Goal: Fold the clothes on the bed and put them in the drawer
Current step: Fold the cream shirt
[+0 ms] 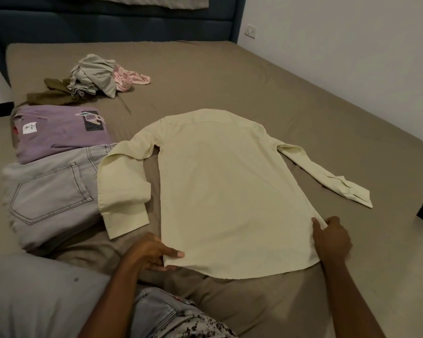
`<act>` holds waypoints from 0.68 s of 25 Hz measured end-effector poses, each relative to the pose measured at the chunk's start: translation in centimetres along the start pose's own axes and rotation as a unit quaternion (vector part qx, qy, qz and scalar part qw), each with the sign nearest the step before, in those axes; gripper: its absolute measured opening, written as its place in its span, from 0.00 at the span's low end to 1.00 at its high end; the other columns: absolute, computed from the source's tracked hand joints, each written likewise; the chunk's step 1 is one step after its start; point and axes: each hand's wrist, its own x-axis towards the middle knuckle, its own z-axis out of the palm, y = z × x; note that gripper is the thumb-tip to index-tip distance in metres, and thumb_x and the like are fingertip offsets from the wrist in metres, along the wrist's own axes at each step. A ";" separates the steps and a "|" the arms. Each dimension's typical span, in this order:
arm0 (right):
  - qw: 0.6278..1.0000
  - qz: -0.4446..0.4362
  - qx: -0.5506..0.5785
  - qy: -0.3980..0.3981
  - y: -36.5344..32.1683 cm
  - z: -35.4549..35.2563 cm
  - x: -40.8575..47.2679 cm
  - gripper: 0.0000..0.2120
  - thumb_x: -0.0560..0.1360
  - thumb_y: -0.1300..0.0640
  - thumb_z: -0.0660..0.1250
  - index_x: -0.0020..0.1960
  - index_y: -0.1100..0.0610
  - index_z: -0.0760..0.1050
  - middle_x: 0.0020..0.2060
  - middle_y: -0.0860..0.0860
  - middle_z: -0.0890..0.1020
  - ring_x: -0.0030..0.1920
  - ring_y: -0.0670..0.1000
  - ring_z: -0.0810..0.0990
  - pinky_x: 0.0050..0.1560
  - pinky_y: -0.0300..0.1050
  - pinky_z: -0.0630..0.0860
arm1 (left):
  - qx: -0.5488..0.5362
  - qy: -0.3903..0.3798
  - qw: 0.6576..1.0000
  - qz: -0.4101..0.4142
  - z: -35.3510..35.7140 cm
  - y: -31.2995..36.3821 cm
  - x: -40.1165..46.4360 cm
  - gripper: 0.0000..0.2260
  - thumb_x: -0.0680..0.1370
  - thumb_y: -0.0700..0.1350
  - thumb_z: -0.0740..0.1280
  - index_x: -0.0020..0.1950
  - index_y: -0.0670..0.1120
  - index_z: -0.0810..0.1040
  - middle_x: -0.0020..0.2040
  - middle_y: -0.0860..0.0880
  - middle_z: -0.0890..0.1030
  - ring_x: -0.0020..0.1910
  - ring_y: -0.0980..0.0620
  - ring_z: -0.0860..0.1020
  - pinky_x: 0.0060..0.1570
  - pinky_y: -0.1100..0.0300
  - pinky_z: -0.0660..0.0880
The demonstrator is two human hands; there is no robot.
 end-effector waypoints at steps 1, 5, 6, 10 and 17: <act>0.997 -0.029 -0.074 0.023 -0.3 0.7 -0.1 0.16 0.79 0.50 0.69 0.53 0.63 0.74 0.46 0.64 0.80 0.47 0.67 0.79 0.46 0.57 0.72 | 0.013 0.028 1.000 0.005 0.0 0.0 0.0 0.21 0.64 0.43 0.85 0.49 0.35 0.81 0.41 0.40 0.87 0.35 0.45 0.86 0.36 0.55 0.83; 0.971 -0.130 -0.174 0.097 -2.8 2.4 -1.2 0.11 0.75 0.64 0.68 0.55 0.67 0.71 0.51 0.69 0.74 0.49 0.68 0.74 0.51 0.61 0.68 | 0.021 0.188 0.979 0.076 -0.7 -0.1 0.2 0.28 0.66 0.64 0.80 0.36 0.39 0.79 0.34 0.41 0.85 0.33 0.42 0.85 0.37 0.54 0.83; 0.971 -0.158 -0.154 0.097 -4.0 2.8 -1.9 0.12 0.75 0.64 0.68 0.57 0.67 0.72 0.53 0.69 0.74 0.51 0.68 0.73 0.51 0.62 0.68 | 0.030 0.244 0.965 0.090 -0.7 0.0 0.1 0.29 0.68 0.68 0.76 0.34 0.40 0.80 0.31 0.45 0.85 0.33 0.43 0.85 0.40 0.53 0.83; 0.944 -0.325 -0.056 0.014 -11.6 6.9 -7.0 0.16 0.77 0.60 0.62 0.63 0.65 0.75 0.60 0.65 0.76 0.56 0.67 0.75 0.55 0.61 0.72 | 0.070 0.547 0.822 0.143 -1.8 0.3 -0.9 0.22 0.79 0.63 0.67 0.42 0.44 0.79 0.42 0.43 0.83 0.43 0.39 0.82 0.41 0.54 0.74; 0.906 -0.398 -0.070 -0.125 -22.1 10.6 -11.5 0.24 0.71 0.59 0.55 0.64 0.63 0.76 0.65 0.63 0.77 0.60 0.67 0.77 0.58 0.59 0.72 | 0.015 0.608 0.786 0.110 -4.5 0.1 -0.7 0.24 0.71 0.54 0.78 0.56 0.49 0.68 0.51 0.44 0.82 0.51 0.40 0.80 0.38 0.53 0.70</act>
